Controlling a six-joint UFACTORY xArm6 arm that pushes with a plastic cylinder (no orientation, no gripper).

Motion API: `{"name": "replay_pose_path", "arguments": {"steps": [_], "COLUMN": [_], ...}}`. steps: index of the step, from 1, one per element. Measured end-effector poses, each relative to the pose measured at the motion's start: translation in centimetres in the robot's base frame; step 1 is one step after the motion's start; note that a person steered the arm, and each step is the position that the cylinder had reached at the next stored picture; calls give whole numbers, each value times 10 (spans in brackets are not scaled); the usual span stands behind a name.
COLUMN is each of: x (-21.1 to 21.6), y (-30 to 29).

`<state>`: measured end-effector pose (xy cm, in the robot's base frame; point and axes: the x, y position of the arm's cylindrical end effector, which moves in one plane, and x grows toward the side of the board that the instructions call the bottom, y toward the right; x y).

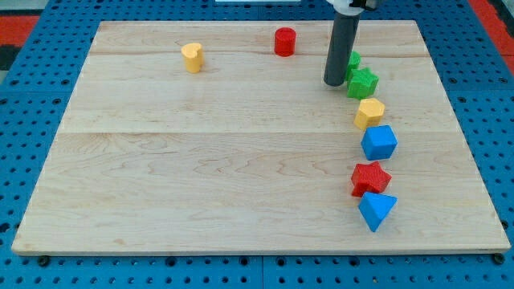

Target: Place the blue triangle left to the red star

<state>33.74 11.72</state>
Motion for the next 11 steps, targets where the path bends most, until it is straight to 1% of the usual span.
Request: {"name": "replay_pose_path", "arguments": {"steps": [1,2,3,5,6,8,9,10,11], "x": [3,17,20,20,20,20,27,54,67], "y": [13,41,35,-38,-54,-58,-57,-57,-92]}}
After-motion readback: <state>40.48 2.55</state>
